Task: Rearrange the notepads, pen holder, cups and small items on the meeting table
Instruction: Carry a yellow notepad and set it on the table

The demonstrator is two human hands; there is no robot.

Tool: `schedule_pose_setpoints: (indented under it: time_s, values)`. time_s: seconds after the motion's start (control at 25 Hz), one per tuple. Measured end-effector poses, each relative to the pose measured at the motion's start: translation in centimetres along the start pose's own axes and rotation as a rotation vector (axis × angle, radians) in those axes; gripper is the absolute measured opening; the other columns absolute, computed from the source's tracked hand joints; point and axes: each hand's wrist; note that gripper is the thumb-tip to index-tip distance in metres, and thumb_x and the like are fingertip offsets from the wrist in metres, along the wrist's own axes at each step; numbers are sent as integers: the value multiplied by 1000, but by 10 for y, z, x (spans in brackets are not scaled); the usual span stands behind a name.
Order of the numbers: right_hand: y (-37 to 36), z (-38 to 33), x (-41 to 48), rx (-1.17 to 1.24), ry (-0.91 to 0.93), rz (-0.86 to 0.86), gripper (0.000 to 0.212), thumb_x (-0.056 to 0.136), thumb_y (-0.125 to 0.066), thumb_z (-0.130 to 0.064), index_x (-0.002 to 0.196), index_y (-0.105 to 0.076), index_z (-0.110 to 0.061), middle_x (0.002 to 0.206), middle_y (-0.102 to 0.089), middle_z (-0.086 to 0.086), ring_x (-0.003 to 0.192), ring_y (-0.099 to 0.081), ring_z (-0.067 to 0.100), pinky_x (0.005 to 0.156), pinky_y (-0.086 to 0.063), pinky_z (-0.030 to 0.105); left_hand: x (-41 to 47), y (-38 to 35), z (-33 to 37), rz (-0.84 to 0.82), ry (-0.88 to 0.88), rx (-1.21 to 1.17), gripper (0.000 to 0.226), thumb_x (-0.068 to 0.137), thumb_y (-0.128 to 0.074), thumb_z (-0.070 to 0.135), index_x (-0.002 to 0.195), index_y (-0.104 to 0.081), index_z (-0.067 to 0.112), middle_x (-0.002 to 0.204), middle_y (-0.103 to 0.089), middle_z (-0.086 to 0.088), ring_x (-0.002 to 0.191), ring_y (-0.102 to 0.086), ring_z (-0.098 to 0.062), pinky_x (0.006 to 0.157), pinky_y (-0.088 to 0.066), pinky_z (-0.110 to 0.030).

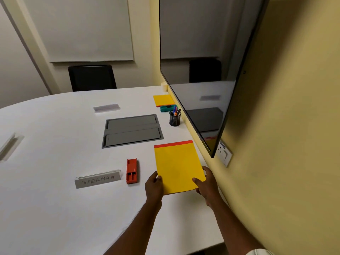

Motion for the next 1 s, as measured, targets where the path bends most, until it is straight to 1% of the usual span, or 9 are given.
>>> schedule_pose_setpoints:
  time_s: [0.12,0.28,0.4,0.48,0.6,0.76,0.84,0.92,1.0]
  values:
    - [-8,-1,19,-4,-24,27,65,85,-67,-3,138,-40,-26,150,-32,7,112,-49,27,54,-50,23,24,1,2,-69,10,41,37,100,-38,7,136,-48,9,136,-52,-13,104,-49,-22,85,-43,-36]
    - [-17,3,42,-2,-60,27,63,85,-67,-2,137,-41,-27,149,-33,7,109,-49,27,54,-49,24,51,0,-2,-110,30,90,38,100,-36,6,137,-46,10,134,-52,-13,103,-50,-23,84,-45,-38]
    - [-22,5,68,-6,-77,26,60,85,-66,-1,135,-44,-26,147,-35,7,100,-52,24,50,-48,25,72,-6,-3,-145,33,129,39,99,-37,3,136,-46,12,130,-54,-15,102,-51,-24,82,-48,-40]
    - [-24,5,87,-24,-83,30,59,85,-66,-1,135,-45,-25,147,-36,7,95,-52,22,49,-47,25,89,-13,-4,-162,51,178,42,98,-37,0,137,-45,13,128,-54,-15,103,-51,-25,86,-50,-45]
    - [-22,6,112,-55,-92,26,61,86,-65,-1,137,-43,-23,148,-35,6,97,-52,23,51,-47,26,112,-28,-6,-153,100,222,46,96,-38,-3,139,-44,13,123,-55,-17,102,-51,-27,91,-50,-51]
    - [-20,7,145,-61,-129,26,60,87,-61,2,139,-42,-20,149,-34,5,79,-52,14,52,-47,26,142,-50,-10,-141,158,236,47,94,-41,-4,139,-44,13,117,-57,-17,98,-52,-28,81,-51,-44]
    - [-19,10,156,-55,-157,28,60,88,-59,3,140,-40,-19,150,-32,6,75,-50,12,53,-47,26,156,-60,-14,-149,173,242,48,94,-41,-4,138,-44,13,116,-57,-18,98,-52,-29,81,-51,-46]
    - [-17,9,164,-51,-175,30,61,90,-57,3,144,-36,-17,152,-30,7,81,-51,16,56,-47,25,165,-69,-17,-152,183,244,48,93,-41,-5,137,-46,14,113,-58,-18,96,-53,-30,78,-52,-45]
    - [-17,10,172,-39,-199,42,61,91,-55,3,146,-32,-14,153,-27,8,103,-52,26,60,-46,23,174,-78,-19,-144,199,253,48,92,-42,-5,137,-47,13,117,-58,-18,98,-54,-33,75,-53,-44]
Point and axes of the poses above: each hand's wrist, its own x-axis towards the middle knuckle, its own y-axis out of the back of the hand, z = x × y
